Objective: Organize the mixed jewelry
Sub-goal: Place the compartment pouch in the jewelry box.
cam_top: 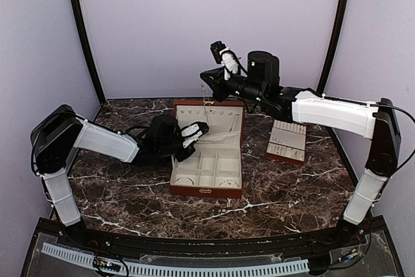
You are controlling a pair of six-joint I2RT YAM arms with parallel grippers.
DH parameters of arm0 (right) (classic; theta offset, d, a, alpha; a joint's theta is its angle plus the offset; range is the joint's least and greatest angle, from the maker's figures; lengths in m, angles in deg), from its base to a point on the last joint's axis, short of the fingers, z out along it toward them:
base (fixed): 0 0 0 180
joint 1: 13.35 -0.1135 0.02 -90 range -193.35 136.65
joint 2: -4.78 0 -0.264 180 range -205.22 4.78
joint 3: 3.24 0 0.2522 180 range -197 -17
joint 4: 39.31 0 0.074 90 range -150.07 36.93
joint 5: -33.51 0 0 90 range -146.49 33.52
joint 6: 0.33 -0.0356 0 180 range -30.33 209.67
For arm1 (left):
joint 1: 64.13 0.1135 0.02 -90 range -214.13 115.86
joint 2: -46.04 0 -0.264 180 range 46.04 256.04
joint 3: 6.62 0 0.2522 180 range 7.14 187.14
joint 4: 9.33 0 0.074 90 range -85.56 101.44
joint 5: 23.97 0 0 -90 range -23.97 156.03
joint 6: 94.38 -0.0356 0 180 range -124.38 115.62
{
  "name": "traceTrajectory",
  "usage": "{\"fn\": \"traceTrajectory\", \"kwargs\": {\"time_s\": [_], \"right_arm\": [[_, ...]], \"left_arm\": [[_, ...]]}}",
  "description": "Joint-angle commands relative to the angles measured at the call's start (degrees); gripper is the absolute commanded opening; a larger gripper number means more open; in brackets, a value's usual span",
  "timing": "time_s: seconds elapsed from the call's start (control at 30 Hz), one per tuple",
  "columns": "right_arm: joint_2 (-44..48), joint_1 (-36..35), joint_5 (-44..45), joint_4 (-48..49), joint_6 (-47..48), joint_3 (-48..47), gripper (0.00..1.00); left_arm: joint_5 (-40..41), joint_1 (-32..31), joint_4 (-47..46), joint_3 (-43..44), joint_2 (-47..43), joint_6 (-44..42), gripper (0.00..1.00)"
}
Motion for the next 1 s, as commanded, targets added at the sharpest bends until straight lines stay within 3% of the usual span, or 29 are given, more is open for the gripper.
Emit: {"fn": "traceTrajectory", "kwargs": {"time_s": [0.0, 0.97], "right_arm": [[-1.6, -0.5, -0.2, 4.2, 3.4, 0.6, 0.00], [-3.4, -0.5, -2.1, 8.1, 5.2, 8.7, 0.00]], "left_arm": [[-2.6, -1.5, 4.1, -2.2, -1.3, 1.2, 0.00], [-2.6, -1.8, 3.7, -3.2, -1.8, 2.2, 0.00]]}}
